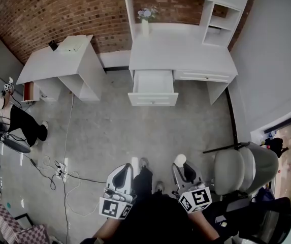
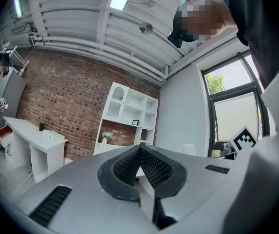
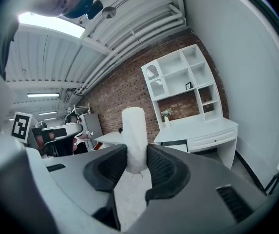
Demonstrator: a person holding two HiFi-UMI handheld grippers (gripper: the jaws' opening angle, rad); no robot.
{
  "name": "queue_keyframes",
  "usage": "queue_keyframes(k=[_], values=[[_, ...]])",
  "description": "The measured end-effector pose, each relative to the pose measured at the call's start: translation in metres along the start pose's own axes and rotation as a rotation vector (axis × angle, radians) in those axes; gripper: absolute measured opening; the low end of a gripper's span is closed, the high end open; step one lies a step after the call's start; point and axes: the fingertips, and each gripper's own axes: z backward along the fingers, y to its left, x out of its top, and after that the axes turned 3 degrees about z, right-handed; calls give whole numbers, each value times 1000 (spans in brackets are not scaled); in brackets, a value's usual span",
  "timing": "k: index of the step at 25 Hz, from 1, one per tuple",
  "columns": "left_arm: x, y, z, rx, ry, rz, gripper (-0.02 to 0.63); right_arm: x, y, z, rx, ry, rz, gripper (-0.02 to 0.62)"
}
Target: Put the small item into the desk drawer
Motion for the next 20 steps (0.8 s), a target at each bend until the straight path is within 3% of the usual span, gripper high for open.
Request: queue_keyframes(k=[12, 20], values=[[37, 104, -95, -94, -39, 16, 18, 29, 9, -147, -20, 17, 28, 140], [39, 151, -133, -85, -31, 52, 18, 42, 8, -210, -7, 34, 7, 140]])
